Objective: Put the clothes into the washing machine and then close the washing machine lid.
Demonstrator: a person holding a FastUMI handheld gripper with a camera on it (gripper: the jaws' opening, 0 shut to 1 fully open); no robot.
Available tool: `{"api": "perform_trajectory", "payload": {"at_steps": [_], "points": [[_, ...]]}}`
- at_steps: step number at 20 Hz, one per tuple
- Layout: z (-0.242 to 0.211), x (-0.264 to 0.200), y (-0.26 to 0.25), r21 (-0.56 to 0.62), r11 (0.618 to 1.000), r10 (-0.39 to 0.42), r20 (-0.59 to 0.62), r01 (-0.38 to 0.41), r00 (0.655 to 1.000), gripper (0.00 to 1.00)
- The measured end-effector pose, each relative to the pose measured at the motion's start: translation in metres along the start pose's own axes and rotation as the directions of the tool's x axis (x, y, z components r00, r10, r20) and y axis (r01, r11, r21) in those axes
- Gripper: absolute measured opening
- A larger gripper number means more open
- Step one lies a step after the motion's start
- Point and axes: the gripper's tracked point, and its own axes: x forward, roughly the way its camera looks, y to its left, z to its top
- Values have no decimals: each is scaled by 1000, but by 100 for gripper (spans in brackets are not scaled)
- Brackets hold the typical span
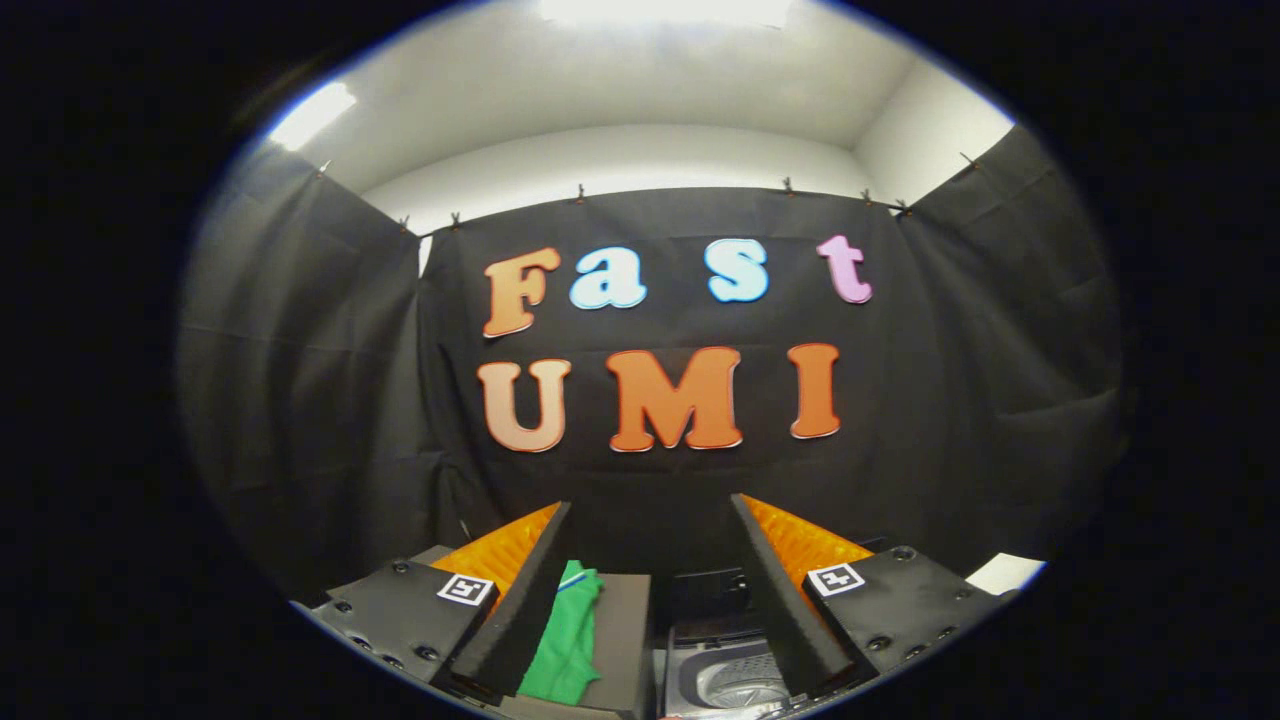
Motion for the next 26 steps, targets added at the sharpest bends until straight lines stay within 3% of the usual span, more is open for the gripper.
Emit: {"api": "perform_trajectory", "payload": {"at_steps": [5, 7, 13, 19, 22, 23, 24, 26], "points": [[-54, 27, 117, 27, 983, 181, -117, -179, 976, 98], [-78, 40, 143, 65, 978, 206, -185, -197, 961, 99], [-149, 76, 162, 78, 983, 182, -363, -165, 914, 99], [-185, 84, 159, -1, 985, 158, -412, -174, 897, 99], [-231, 84, 150, -55, 982, 130, -506, -183, 853, 99], [-243, 78, 152, -41, 976, 162, -528, -216, 834, 98], [-237, 87, 151, -24, 979, 170, -465, -204, 869, 98], [-239, 82, 148, 6, 976, 193, -466, -216, 863, 98]]}}
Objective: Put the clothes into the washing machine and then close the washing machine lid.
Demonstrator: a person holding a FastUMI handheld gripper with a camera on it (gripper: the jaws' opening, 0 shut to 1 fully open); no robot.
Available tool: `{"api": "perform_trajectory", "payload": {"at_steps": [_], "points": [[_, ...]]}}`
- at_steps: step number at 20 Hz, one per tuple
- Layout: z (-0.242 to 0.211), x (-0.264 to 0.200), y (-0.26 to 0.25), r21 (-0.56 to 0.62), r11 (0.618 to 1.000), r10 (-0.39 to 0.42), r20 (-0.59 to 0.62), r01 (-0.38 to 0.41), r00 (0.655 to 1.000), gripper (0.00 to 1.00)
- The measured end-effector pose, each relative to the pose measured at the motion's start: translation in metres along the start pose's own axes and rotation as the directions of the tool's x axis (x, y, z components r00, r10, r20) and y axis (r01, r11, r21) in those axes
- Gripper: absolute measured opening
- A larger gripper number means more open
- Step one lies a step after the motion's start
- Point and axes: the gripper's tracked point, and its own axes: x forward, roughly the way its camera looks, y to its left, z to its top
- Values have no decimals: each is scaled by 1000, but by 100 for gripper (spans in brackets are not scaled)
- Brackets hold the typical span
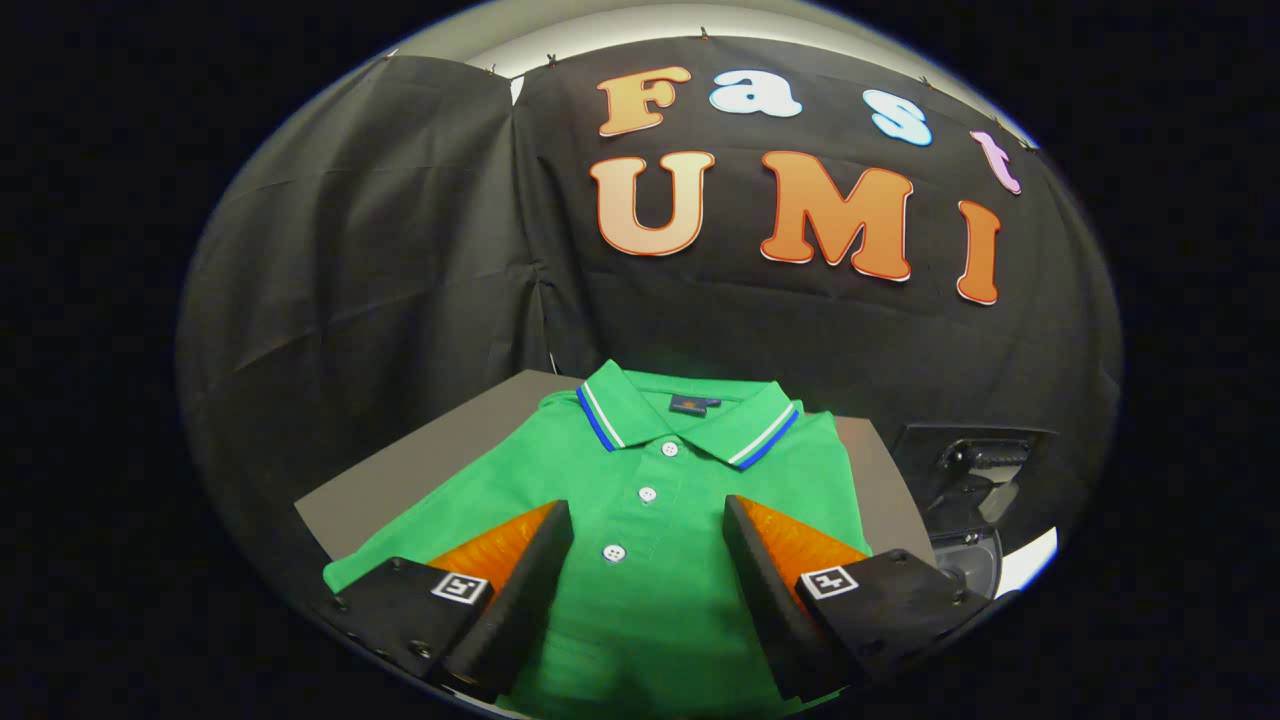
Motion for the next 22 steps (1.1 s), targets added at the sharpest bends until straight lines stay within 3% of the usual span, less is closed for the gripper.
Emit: {"api": "perform_trajectory", "payload": {"at_steps": [8, 9, 13, 15, 16, 17, 20, 22], "points": [[-1, 3, 7, -5, 999, 38, 13, -38, 999, 97], [0, 2, 6, -15, 999, 43, 10, -43, 999, 89], [-2, 1, 5, -48, 995, 86, -6, -86, 996, 80], [-1, 2, 1, -52, 995, 90, 30, -88, 995, 42], [-3, 1, -4, -69, 994, 82, 28, -80, 996, 42], [-2, -1, -6, -75, 994, 83, 31, -80, 996, 28], [1, -6, -7, -86, 992, 92, 44, -88, 995, 19], [5, -8, -9, -62, 992, 111, 72, -106, 991, 19]]}}
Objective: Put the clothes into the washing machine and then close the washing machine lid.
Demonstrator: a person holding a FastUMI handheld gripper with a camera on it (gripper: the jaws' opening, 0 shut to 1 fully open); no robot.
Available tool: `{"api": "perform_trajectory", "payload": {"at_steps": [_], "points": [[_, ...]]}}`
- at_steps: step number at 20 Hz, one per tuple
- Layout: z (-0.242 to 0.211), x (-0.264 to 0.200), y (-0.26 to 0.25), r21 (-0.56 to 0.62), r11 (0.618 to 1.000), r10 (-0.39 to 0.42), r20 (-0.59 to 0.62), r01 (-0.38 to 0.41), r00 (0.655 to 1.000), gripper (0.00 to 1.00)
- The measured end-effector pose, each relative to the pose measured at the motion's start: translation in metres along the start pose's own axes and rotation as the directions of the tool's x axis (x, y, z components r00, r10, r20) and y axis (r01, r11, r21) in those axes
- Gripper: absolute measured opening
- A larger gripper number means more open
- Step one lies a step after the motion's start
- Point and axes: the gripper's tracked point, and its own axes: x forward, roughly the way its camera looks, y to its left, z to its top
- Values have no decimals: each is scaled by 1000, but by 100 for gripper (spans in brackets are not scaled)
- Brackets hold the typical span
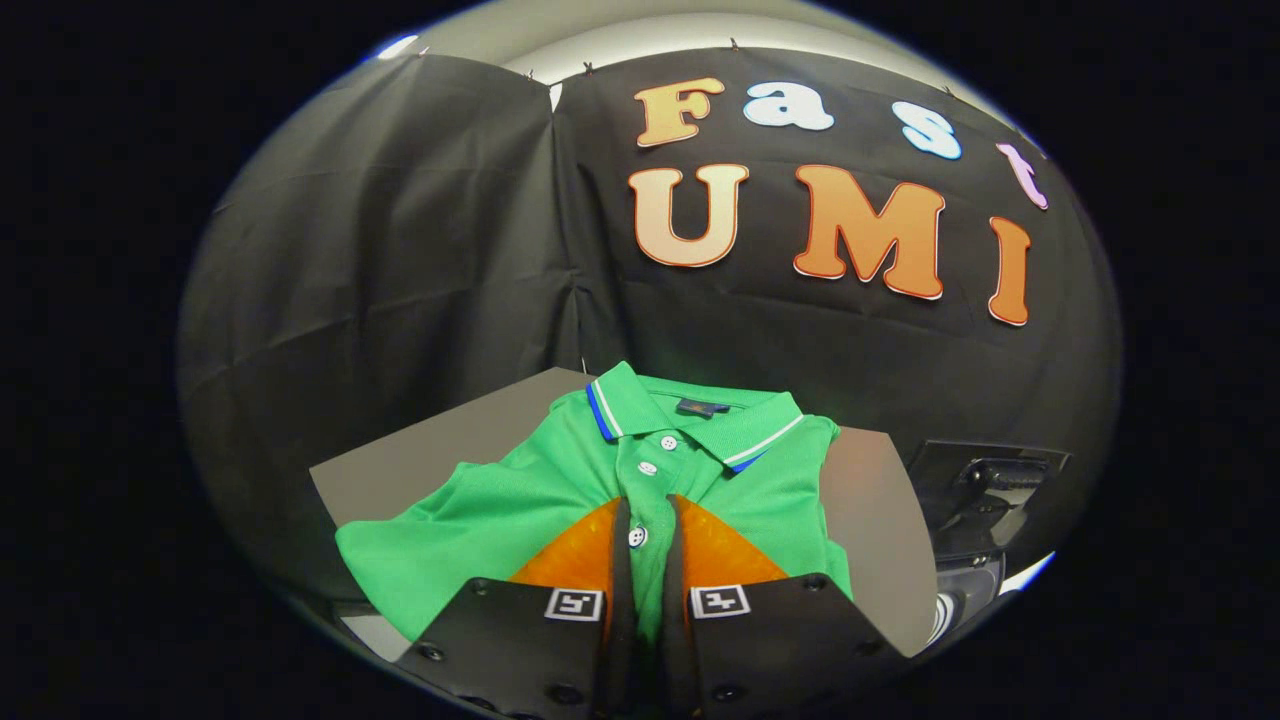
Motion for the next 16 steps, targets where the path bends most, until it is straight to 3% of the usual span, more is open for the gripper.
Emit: {"api": "perform_trajectory", "payload": {"at_steps": [3, 9, 16], "points": [[21, -12, -6, 68, 997, 30, 86, -36, 996, 18], [58, -53, -23, 92, 993, 59, 201, -79, 978, 18], [104, -115, -76, 113, 991, 27, 331, -68, 943, 18]]}}
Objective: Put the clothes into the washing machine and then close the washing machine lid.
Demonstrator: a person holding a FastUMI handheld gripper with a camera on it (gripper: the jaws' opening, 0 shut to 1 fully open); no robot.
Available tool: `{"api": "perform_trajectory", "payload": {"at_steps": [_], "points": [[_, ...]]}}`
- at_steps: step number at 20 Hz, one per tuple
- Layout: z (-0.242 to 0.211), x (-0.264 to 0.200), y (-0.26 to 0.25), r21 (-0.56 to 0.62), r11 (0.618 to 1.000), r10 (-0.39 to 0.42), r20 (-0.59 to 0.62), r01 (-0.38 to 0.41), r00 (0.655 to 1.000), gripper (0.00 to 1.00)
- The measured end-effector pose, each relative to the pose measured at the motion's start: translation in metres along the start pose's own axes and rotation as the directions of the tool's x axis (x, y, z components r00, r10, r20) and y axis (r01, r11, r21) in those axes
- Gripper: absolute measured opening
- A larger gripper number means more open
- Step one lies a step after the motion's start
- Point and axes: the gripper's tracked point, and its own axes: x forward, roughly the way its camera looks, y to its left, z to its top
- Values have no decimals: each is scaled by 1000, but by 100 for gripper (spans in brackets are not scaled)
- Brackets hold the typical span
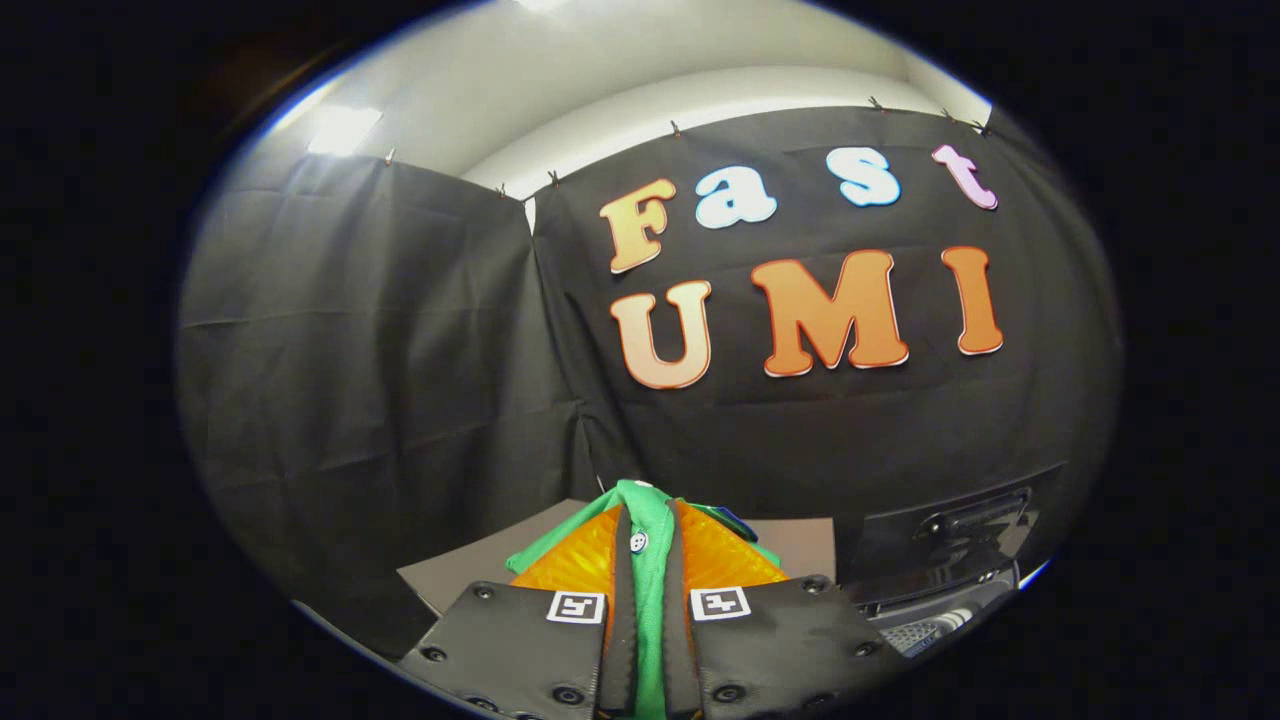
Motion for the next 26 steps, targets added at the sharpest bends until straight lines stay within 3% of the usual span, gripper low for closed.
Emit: {"api": "perform_trajectory", "payload": {"at_steps": [7, 12, 18, 26], "points": [[52, -37, -108, 11, 998, -70, 84, 70, 994, 18], [61, -55, -213, 28, 984, -177, 102, 175, 979, 18], [45, -76, -320, 22, 956, -293, 55, 292, 955, 18], [-33, -91, -388, 32, 931, -359, -111, 364, 927, 18]]}}
